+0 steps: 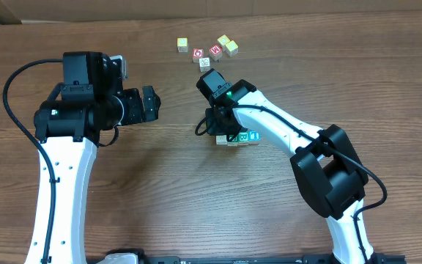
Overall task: Flip 5 blocks
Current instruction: 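Open the right gripper and push the '6' block against the row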
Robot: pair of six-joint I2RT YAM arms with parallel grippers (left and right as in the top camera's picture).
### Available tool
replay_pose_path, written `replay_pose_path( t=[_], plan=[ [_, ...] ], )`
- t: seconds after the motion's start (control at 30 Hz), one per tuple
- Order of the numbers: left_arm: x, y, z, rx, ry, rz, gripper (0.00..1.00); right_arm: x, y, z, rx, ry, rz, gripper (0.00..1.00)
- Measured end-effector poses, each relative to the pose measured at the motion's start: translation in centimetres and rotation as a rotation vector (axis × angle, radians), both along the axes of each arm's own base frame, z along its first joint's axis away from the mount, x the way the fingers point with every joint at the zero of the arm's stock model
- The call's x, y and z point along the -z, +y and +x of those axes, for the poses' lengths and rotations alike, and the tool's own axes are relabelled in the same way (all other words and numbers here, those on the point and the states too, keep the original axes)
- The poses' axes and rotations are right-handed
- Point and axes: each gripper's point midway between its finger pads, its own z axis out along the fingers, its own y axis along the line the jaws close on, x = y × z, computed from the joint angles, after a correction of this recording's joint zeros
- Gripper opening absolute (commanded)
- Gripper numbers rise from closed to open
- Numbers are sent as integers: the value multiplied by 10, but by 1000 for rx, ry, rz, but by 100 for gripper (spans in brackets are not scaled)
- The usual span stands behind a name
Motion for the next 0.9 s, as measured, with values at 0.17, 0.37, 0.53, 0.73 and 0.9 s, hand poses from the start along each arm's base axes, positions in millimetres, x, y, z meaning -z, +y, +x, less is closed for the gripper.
replay_pose_path(
  t=[0.17, 0.37, 0.53, 0.73, 0.9],
  plan=[
    [0, 0, 0, 0, 0, 0, 100, 0, 3, -2, -5, 13, 16, 9],
    [0, 0, 0, 0, 0, 0, 100, 0, 2, -4, -6, 21, 14, 10],
    [0, 0, 0, 0, 0, 0, 100, -3, 12, 6, -8, -22, 56, 13],
    [0, 0, 0, 0, 0, 0, 100, -5, 19, 7, -17, -20, 92, 13],
    [0, 0, 0, 0, 0, 0, 100, -4, 27, -11, -59, 51, 128, 14]
  ],
)
